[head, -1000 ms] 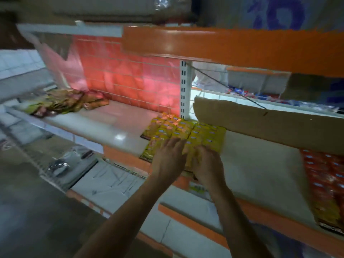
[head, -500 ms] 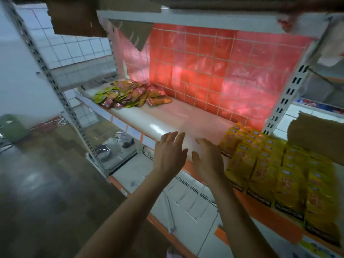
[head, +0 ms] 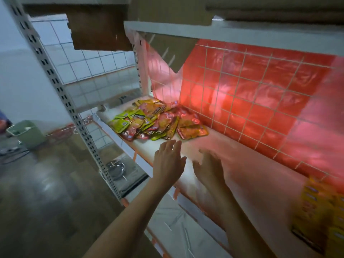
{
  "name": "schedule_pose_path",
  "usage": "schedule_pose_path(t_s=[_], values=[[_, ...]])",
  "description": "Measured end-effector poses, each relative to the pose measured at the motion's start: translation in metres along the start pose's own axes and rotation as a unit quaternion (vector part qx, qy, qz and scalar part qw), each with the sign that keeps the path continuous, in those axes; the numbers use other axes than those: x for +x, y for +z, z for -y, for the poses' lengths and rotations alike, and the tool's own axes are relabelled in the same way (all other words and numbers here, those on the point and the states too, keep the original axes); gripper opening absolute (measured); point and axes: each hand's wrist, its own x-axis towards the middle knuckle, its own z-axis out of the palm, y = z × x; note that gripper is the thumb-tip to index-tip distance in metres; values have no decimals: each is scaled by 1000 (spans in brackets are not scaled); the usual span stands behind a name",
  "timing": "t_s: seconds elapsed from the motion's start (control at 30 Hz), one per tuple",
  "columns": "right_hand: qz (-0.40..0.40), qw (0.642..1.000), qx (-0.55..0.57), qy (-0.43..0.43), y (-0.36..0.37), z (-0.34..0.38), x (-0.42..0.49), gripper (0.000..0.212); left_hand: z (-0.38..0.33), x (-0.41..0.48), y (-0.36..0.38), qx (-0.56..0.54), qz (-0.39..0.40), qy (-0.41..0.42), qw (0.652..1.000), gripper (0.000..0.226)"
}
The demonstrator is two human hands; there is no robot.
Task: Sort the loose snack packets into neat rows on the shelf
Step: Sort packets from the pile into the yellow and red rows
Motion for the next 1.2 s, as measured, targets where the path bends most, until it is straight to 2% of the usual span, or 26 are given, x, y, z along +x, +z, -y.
schedule_pose_path(t_s=[0.17,0.27,0.47,0.57,0.63,0.7,0.8,0.97,1.03,1.13,1.2], values=[[-6,996,-26,85,17,15,58,44,37,72,22,-14,-4,56,998,37],[-33,990,-42,133,25,26,85,35,49,118,29,-18,15,100,995,25],[-96,970,9,225,42,37,129,38,69,188,52,-35,80,184,979,44],[-116,956,-3,270,50,41,142,39,75,208,66,-28,123,192,973,51],[-128,946,4,297,53,40,151,41,77,215,74,-7,140,191,972,47],[-148,936,33,318,54,42,158,41,79,217,71,-15,153,188,970,49],[-210,906,135,342,58,46,165,41,81,217,70,-25,148,201,968,52],[-251,843,279,385,65,40,158,58,79,215,66,-74,128,223,964,63],[-262,833,293,390,61,36,153,46,72,211,63,-130,122,231,956,55],[-294,823,296,385,55,27,145,15,58,206,59,-195,124,207,951,43],[-322,810,308,381,48,16,135,14,47,201,56,-255,136,192,938,35]])
